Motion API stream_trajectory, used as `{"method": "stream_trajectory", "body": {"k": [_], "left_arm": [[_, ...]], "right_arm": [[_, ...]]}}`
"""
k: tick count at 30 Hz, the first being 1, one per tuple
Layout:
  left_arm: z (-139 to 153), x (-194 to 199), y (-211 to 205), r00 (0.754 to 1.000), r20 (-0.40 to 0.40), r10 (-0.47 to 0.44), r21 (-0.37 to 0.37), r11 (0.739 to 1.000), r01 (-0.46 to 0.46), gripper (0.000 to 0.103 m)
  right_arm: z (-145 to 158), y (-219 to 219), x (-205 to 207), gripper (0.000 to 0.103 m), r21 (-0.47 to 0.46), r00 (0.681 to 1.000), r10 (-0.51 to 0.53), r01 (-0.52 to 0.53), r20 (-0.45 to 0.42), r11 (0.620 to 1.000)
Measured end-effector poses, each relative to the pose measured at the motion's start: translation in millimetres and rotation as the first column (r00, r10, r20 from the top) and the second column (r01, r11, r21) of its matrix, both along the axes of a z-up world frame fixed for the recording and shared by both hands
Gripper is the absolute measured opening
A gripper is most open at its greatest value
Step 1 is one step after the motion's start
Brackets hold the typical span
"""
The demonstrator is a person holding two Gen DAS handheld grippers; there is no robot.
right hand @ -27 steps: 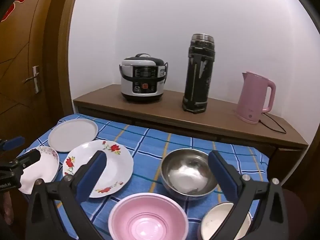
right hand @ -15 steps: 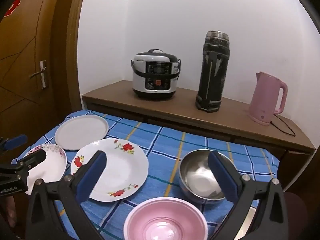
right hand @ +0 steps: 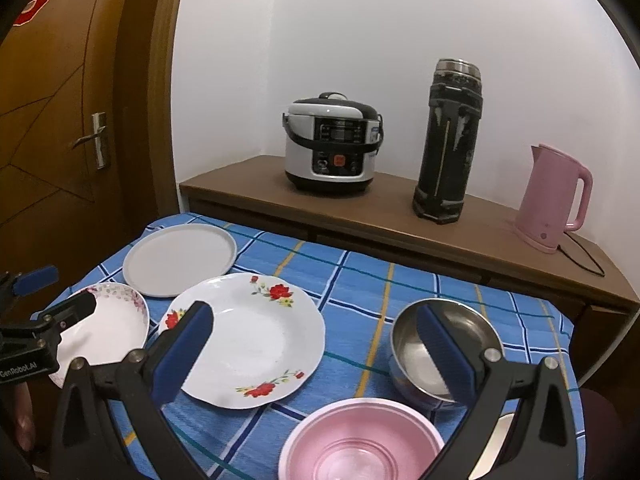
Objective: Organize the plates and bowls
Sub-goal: 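Move both grippers toward the rim of the pink-floral deep plate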
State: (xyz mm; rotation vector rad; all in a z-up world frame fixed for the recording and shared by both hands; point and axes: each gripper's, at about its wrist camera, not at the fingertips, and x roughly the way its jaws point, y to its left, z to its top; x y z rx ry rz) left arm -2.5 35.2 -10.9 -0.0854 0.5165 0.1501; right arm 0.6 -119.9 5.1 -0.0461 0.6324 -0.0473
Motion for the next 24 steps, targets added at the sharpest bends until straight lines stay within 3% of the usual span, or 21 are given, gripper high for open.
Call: {"method": "stream_trajectory", "body": {"k": [24], "left_arm": [[-12.0,-9.9,34.1,0.995,-0.005,0.102,0.018,0.995,-0.102,0.087]], "right_arm": [[-11.2,32.2,13.7,0.100,0.012,0.994,0.105,-0.105,-0.041,0.994]]}}
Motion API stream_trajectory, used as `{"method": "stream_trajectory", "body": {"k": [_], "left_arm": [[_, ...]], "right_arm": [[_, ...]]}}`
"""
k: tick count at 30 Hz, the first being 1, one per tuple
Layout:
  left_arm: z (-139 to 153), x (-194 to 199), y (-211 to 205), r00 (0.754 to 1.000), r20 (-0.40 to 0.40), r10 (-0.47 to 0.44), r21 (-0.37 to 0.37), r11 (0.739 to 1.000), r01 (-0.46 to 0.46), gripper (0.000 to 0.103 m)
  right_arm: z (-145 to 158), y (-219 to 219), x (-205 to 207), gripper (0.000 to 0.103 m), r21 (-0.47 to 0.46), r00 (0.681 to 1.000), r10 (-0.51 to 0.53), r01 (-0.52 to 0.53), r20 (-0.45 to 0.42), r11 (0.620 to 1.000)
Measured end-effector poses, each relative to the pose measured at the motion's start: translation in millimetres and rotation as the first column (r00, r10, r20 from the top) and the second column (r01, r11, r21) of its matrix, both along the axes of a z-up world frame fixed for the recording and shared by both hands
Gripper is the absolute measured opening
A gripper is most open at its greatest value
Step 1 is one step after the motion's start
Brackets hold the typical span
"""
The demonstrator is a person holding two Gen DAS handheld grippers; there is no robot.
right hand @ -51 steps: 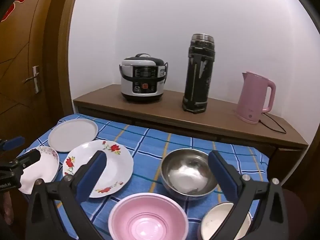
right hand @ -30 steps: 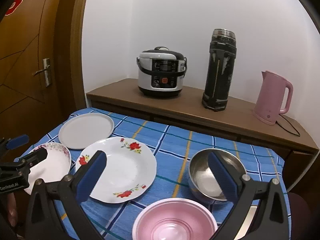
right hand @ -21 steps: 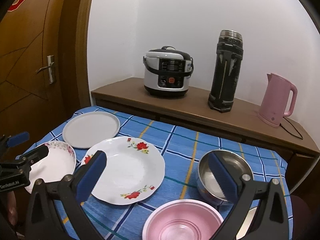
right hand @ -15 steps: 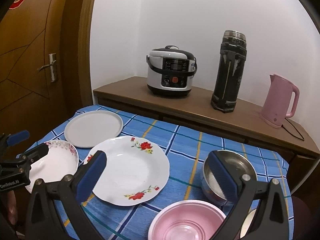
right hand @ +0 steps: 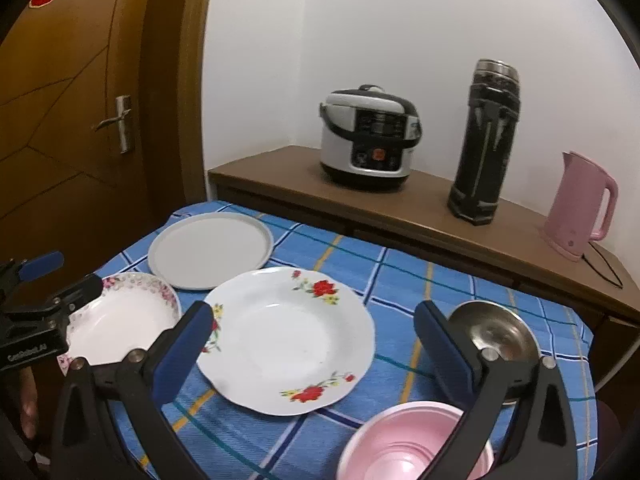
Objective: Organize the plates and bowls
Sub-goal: 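Move both grippers toward the rim of the pink-floral deep plate, then close both grippers on the rim of the pink-floral plate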
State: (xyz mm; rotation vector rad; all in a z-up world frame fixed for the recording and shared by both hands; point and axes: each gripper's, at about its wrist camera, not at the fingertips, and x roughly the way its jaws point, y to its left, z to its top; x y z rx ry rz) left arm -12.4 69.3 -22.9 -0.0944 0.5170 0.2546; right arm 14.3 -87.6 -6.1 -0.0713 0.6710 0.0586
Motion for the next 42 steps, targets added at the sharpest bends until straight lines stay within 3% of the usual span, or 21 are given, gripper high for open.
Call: {"method": "stream_trajectory", "body": {"k": [19,22,27,42], "left_arm": [[-27.0,-13.4,45.7,0.993,-0.064,0.104,-0.035,0.994,-0.106,0.087],[-29.8,-13.3,49.7,0.991,-0.074,0.111,-0.041,0.993,-0.115,0.087],[-38.1,-13.2,59.3,0.988,-0.097,0.124,-0.059,0.990,-0.130,0.087],[-55.7,-8.7,71.1,0.985,-0.136,0.108,-0.112,0.986,-0.123,0.087]], "right_arm": [[-41.6,75.7,12.2,0.077,0.061,0.970,0.205,-0.199,-0.130,0.978],[-48.7,84.2,14.2,0.073,0.067,0.962,0.226,-0.218,-0.152,0.974],[-61.2,96.8,14.7,0.059,0.075,0.945,0.255,-0.245,-0.204,0.967],[-82.0,109.8,16.1,0.045,0.084,0.914,0.287,-0.274,-0.287,0.958]]}}
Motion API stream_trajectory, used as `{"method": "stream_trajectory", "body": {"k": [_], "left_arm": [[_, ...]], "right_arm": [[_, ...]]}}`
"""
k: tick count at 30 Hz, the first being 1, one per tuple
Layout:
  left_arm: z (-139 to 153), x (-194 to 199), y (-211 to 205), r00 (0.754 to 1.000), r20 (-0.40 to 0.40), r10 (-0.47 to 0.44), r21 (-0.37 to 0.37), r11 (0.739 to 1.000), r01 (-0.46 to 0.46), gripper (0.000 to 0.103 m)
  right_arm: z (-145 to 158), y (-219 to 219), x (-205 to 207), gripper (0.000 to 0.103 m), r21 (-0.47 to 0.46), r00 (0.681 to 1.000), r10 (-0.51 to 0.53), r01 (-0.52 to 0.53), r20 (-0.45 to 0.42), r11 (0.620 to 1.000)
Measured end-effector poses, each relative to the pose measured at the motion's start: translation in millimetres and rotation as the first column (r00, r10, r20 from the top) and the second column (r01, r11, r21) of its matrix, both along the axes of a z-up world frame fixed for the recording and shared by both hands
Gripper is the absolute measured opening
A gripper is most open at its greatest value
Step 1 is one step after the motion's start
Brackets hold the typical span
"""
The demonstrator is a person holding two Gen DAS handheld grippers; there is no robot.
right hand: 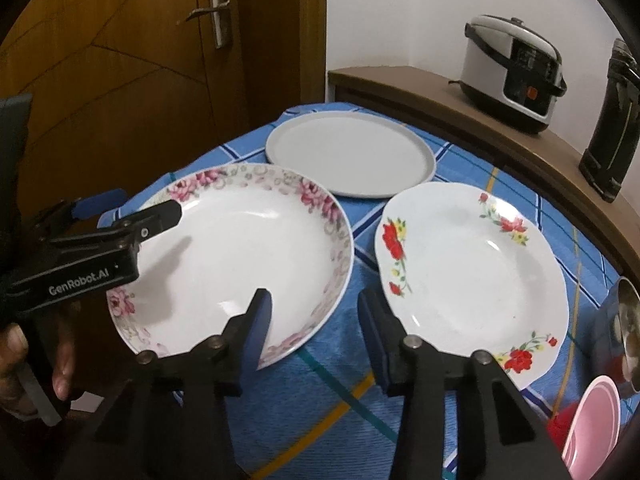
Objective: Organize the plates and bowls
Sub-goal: 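Close both grippers on the rim of the pink-floral plate, then lift the pink-floral plate off the cloth with both grippers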
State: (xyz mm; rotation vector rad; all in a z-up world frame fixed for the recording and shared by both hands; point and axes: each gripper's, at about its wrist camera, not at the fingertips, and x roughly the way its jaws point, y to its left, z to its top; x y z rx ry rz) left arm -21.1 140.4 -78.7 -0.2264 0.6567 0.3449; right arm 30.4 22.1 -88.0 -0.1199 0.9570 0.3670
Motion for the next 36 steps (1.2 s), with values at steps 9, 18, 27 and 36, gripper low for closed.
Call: {"method": "stream_trajectory", "body": {"k": [9,18,27,36], "left_arm": [[-7.5,5.0,-0.4,1.000,-0.015,-0.023,-0.009,1.000,0.023,0.077],[-11.8,7.0,2.1,0.999,-0.032,-0.026,-0.025,0.999,0.026,0.053],[-14.1,9.1,-2.4,0.998,-0.039,-0.046,-0.013,0.999,0.046,0.032],[-13.3,8.9,-2.2,0.999,-0.038,-0.037,-0.003,0.999,0.037,0.031]], "right_arm": [[-6.1,3.7,2.5,0.036,0.019,1.000,0.011,-0.011,-0.022,1.000],[-8.1,2.3,3.8,0.033,0.038,1.000,0.009,-0.009,-0.020,0.999],[-9.3,-1.3,7.4,0.028,0.059,1.000,0.003,-0.003,-0.006,0.998],[-8.8,-3.9,8.1,0.026,0.074,1.000,-0.002,0.002,-0.001,0.997]]}}
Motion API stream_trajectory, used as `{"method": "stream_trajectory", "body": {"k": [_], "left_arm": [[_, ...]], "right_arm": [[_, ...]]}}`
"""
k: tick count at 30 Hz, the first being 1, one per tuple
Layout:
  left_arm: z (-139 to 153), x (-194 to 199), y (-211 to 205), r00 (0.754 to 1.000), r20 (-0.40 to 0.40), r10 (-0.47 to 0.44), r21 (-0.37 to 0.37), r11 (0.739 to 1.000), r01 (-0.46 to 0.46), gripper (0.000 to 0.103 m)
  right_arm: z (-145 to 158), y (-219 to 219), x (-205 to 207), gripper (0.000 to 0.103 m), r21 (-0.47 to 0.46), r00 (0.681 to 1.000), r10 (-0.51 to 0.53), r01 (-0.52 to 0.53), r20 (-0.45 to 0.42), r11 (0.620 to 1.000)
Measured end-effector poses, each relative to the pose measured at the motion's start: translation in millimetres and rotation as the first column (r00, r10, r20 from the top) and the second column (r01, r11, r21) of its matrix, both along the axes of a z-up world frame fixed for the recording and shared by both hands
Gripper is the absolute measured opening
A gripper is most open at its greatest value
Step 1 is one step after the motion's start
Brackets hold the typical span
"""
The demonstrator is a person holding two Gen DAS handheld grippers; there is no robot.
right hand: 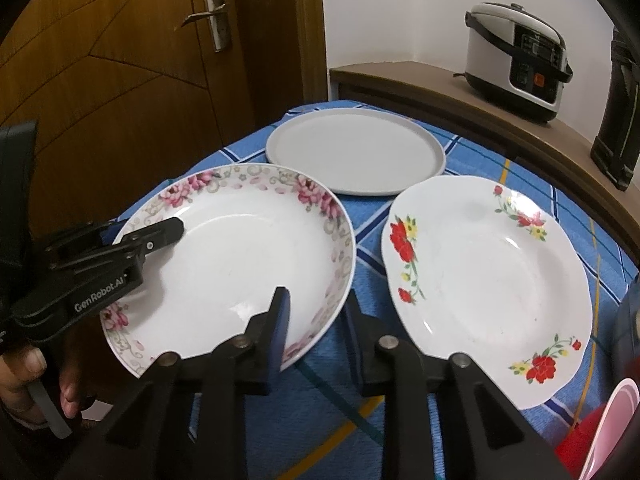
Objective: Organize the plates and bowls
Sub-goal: 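Lift the pink-floral plate off the cloth with both grippers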
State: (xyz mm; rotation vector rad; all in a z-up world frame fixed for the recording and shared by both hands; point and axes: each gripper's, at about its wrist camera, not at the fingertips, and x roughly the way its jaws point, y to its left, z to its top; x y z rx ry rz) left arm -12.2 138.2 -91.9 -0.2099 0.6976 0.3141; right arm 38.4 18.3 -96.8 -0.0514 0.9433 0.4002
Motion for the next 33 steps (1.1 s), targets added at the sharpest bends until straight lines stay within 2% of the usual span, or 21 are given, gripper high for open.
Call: {"method": "stream_trajectory", "body": {"k": [25,33], "left_arm": [[5.6,-2.4,-2.4,0.999,0.033,0.010,0.018,1.000,-0.011,0.031],[17.3,2.6,-3.3,0.998,0.064,0.006,0.034,0.999,-0.008,0.031]], "right_arm": [[7.9,-3.3,-7.4,0.026,0.008,0.999,0.004,-0.004,0.050,1.000],[17.6,-5.8,-3.7,0.026,0.004,0.996,-0.008,0.008,0.084,1.000]]}}
